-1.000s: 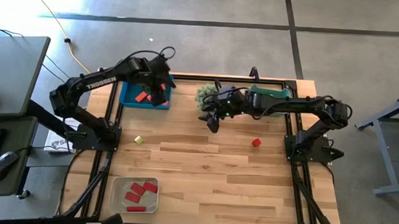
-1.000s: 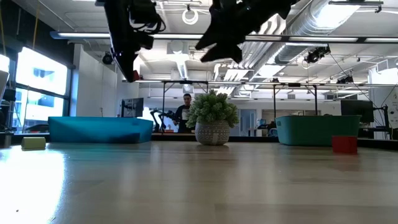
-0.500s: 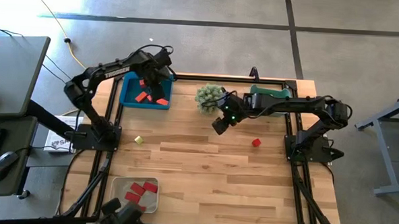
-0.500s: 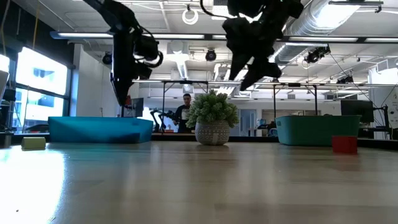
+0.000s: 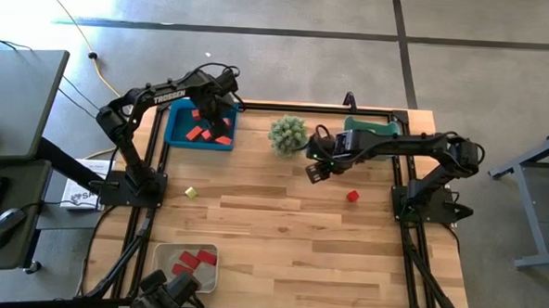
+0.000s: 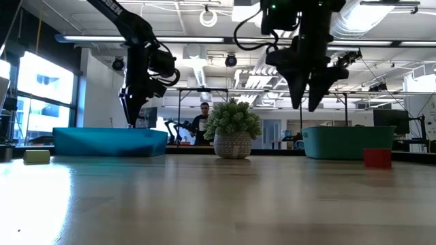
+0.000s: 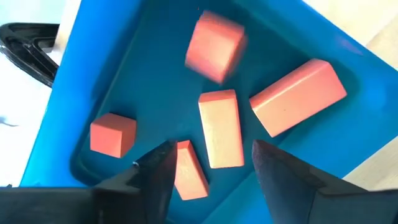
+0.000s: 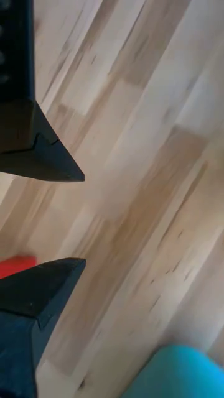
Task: Sort & place blocks by color
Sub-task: Put the red block into the white bin
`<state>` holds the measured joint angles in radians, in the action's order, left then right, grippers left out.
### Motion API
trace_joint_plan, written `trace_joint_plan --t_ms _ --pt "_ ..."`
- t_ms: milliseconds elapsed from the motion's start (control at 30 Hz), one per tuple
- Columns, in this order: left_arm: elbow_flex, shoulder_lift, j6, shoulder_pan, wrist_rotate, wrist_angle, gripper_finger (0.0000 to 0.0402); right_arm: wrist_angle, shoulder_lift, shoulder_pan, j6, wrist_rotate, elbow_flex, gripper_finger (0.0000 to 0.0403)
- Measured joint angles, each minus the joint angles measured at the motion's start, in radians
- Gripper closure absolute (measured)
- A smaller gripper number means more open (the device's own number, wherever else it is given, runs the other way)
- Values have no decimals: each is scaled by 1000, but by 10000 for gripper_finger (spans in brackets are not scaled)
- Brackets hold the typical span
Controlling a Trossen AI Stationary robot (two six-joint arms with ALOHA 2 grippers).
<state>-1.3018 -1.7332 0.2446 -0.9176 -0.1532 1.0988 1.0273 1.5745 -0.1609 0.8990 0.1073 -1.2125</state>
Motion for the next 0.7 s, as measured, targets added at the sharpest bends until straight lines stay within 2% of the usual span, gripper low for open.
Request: trace_joint_plan --t_ms 167,433,700 --pt "0 0 -9 0 0 3 182 83 0 0 -9 2 0 206" --pt "0 0 -10 28 0 5 179 228 0 0 -67 -10 4 206" --pt "-11 4 -25 85 1 50 179 238 0 -9 -108 -42 102 206"
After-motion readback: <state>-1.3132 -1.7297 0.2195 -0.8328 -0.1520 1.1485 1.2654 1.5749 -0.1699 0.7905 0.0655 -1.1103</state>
